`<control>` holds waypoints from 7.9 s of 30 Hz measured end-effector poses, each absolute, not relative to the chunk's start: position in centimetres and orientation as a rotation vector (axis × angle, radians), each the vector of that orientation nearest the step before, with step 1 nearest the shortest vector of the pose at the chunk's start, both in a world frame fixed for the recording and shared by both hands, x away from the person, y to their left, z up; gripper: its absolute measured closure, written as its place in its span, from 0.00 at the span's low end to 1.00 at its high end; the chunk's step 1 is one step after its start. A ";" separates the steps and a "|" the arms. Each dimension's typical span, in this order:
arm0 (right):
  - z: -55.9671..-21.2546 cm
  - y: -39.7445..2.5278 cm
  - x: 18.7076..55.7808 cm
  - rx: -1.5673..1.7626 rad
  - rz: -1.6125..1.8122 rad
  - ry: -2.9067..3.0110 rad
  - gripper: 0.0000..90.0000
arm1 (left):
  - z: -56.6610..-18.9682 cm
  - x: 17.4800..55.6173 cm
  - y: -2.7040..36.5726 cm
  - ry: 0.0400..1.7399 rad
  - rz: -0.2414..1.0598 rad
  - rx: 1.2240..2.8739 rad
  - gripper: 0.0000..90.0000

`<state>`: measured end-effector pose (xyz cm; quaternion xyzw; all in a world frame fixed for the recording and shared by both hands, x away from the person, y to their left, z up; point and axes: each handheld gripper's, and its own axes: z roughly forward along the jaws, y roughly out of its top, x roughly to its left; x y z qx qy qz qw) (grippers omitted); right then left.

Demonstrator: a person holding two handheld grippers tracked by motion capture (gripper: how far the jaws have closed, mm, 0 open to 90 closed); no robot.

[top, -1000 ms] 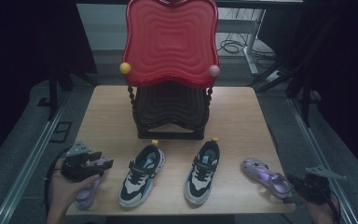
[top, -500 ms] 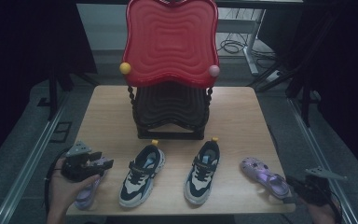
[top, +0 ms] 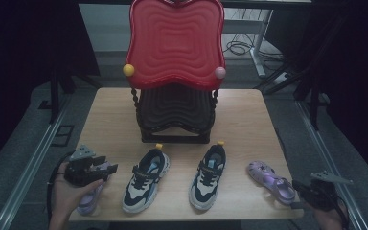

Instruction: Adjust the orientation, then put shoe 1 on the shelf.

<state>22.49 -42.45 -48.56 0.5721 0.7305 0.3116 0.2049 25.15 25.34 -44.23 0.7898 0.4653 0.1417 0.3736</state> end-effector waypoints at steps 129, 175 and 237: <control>-49.8 -37.5 22.0 1.375 0.841 2.359 0.82 | -49.9 19.1 28.4 1.394 0.227 2.140 0.81; -45.8 -36.2 23.4 1.248 1.080 2.197 0.95 | -45.3 19.7 30.2 1.250 0.264 1.898 0.96; -42.5 -26.7 27.1 0.964 1.492 2.150 0.94 | -40.6 24.9 23.6 0.990 0.247 1.728 0.96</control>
